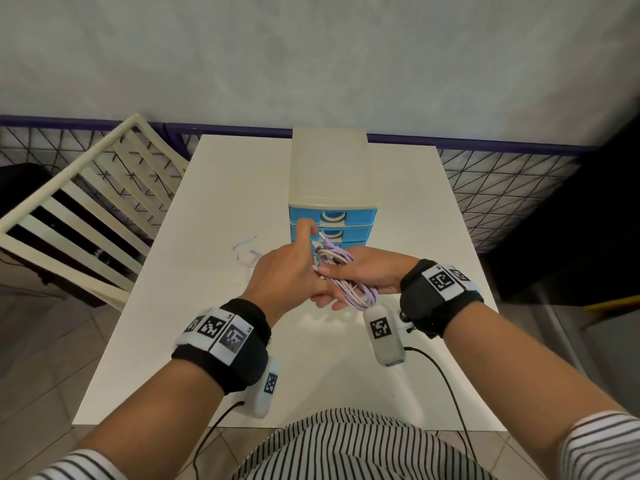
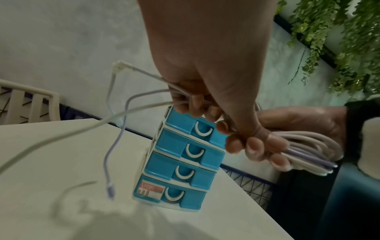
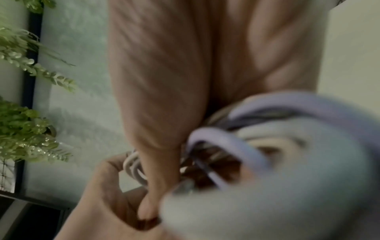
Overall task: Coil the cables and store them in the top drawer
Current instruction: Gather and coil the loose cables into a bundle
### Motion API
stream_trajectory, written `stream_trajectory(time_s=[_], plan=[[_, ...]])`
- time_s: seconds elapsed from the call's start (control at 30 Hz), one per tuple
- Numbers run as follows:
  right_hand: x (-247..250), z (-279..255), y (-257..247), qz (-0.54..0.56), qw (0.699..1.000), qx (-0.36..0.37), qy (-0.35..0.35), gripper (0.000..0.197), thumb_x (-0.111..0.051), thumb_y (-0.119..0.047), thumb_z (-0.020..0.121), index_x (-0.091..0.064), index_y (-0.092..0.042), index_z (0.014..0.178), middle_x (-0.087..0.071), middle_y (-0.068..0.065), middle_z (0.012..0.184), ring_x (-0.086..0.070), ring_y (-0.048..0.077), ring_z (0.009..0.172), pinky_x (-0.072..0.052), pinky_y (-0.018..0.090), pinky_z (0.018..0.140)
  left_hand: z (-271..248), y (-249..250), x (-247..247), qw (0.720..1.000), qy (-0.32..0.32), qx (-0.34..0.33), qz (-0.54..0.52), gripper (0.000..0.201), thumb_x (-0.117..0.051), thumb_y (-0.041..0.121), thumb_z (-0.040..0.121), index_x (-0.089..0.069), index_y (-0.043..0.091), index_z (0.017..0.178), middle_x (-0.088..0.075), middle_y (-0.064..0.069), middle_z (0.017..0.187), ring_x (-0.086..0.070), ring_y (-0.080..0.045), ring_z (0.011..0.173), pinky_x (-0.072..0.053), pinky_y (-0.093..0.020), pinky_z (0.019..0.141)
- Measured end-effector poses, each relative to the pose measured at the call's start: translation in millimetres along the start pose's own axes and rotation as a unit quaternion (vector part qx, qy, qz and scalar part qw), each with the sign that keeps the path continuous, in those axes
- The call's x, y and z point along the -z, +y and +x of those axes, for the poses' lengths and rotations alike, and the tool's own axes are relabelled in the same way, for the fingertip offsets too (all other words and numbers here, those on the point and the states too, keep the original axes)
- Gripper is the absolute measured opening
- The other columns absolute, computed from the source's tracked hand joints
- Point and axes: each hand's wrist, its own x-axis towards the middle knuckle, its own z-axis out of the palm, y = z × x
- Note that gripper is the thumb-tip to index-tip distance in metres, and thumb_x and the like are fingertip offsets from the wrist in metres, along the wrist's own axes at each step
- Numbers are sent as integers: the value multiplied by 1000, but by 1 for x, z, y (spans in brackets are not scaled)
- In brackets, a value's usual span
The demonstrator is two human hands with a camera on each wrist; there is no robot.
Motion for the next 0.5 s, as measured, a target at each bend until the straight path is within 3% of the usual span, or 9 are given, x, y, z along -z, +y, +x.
stream_trajectory(time_s=[0.17, 0.23, 0.33, 0.4, 0.5], plan=[[3, -1, -2, -60, 998, -6, -20, 19, -51, -24, 96, -63, -9, 101, -71, 16, 95, -72, 21, 83, -60, 31, 69, 3, 0, -2, 999, -25, -13, 24, 95, -80, 61, 49, -20, 29, 115, -58, 7, 66, -56, -15, 55, -35, -27, 46], [7, 1, -2, -72, 997, 3, -5, 19, -50, -23, 97, -62, -8, 99, -71, 14, 91, -73, 21, 81, -60, 30, 67, 8, -5, -2, 1000, -27, 13, 6, 91, -79, 62, 52, -22, 28, 114, -59, 5, 68, -58, -18, 58, -38, -29, 50], [16, 1, 0, -96, 992, 29, 71, 16, -48, -20, 98, -55, -8, 91, -70, 4, 70, -69, 17, 62, -58, 28, 59, 16, -23, 9, 995, -71, 65, -21, 62, -67, 61, 70, -35, 23, 106, -59, 1, 73, -56, -22, 66, -41, -34, 58], [21, 1, 1, -103, 984, 63, 131, 18, -46, -17, 99, -47, -11, 82, -56, 1, 59, -54, 15, 49, -52, 26, 51, 16, -32, 17, 990, -125, 69, -21, 38, -51, 55, 86, -51, 17, 94, -57, 0, 75, -54, -20, 69, -42, -32, 63], [21, 9, 3, -75, 973, 85, 202, 23, -45, -18, 99, -41, -15, 77, -43, 3, 60, -43, 14, 47, -47, 27, 47, 14, -32, 15, 976, -187, 70, -92, 38, -32, 43, 98, -53, 19, 75, -48, 2, 66, -42, -13, 57, -36, -25, 57]])
